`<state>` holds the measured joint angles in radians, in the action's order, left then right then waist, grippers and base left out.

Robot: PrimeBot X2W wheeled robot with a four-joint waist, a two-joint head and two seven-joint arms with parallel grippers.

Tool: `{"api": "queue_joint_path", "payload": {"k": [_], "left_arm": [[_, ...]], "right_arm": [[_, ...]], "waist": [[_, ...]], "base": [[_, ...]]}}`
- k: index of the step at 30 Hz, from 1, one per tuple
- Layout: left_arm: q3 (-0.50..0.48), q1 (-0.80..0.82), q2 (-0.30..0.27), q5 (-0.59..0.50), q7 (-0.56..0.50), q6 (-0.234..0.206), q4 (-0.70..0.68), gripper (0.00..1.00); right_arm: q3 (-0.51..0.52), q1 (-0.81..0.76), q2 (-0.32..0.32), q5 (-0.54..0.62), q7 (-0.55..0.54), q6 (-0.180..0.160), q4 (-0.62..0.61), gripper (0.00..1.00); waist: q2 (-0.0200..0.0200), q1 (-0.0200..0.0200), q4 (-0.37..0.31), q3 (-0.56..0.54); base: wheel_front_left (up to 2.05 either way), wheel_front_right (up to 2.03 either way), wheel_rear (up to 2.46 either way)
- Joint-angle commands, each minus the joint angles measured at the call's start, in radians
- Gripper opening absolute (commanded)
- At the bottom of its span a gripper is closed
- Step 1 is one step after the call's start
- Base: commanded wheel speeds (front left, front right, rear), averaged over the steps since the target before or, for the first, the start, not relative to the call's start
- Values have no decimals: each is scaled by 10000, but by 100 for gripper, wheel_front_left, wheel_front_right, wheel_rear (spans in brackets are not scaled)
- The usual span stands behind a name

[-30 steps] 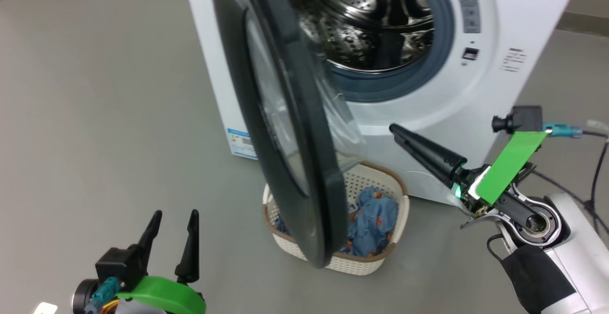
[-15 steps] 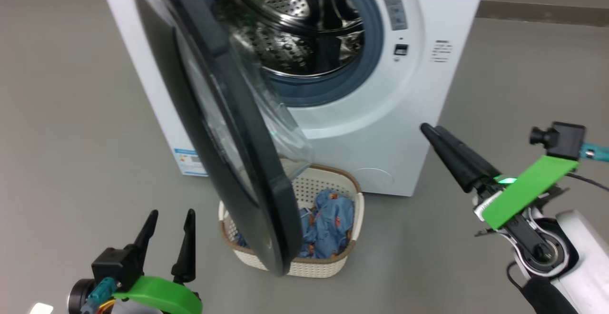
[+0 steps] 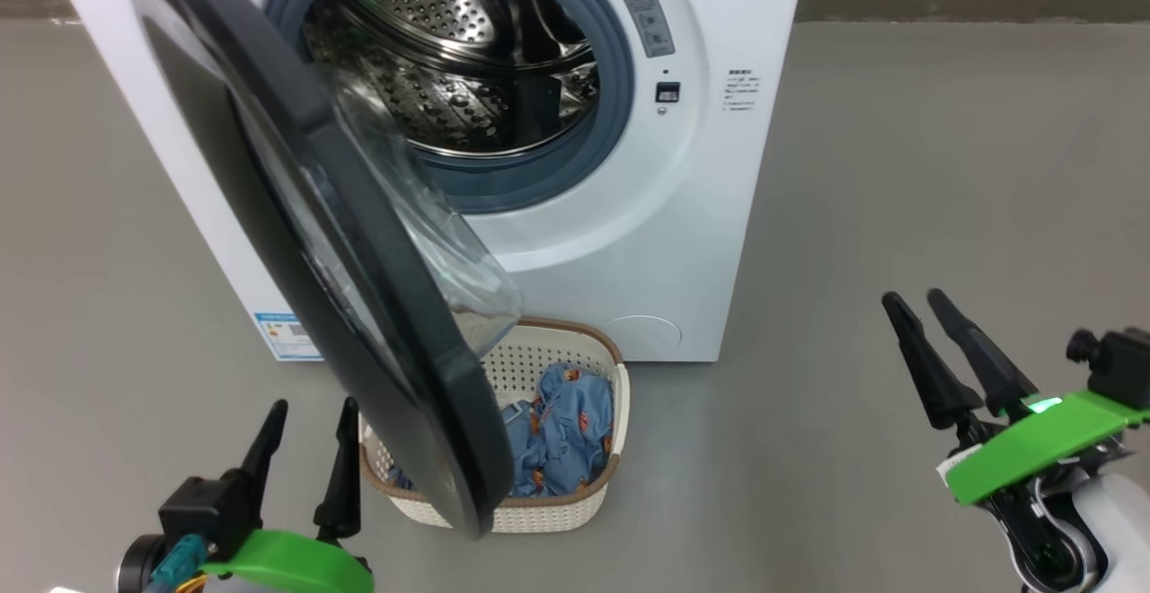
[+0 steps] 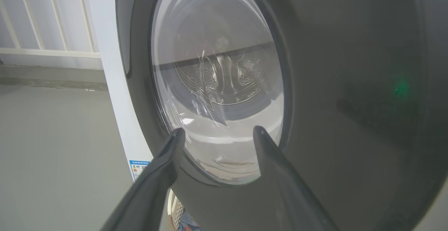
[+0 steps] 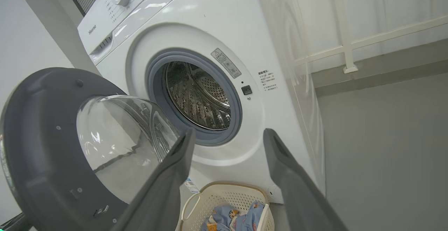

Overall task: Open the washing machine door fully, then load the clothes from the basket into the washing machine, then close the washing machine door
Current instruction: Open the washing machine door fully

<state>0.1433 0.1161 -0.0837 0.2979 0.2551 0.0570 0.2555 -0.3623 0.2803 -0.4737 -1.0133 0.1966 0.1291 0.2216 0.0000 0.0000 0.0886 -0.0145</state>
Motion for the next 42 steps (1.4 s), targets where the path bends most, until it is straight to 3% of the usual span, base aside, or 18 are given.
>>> {"api": "queue_joint_path", "payload": {"k": [1, 21, 42], "left_arm": [[-404, 86, -176, 58, 63, -64, -334, 100], [-709, -365, -76, 28, 66, -109, -738, 100], [-778, -354, -74, -48, 66, -109, -681, 100]], "right_arm": [[27, -116, -116, 327, 184, 16, -139, 100], [1631, -1378, 941, 3935, 648, 16, 224, 100], [1587, -1517, 1212, 4377, 651, 16, 160, 100]], "waist": [[0, 0, -102, 17], [0, 0, -561, -26], [0, 0, -579, -83]], "base": [[0, 0, 0], [0, 0, 0], [0, 0, 0]]}}
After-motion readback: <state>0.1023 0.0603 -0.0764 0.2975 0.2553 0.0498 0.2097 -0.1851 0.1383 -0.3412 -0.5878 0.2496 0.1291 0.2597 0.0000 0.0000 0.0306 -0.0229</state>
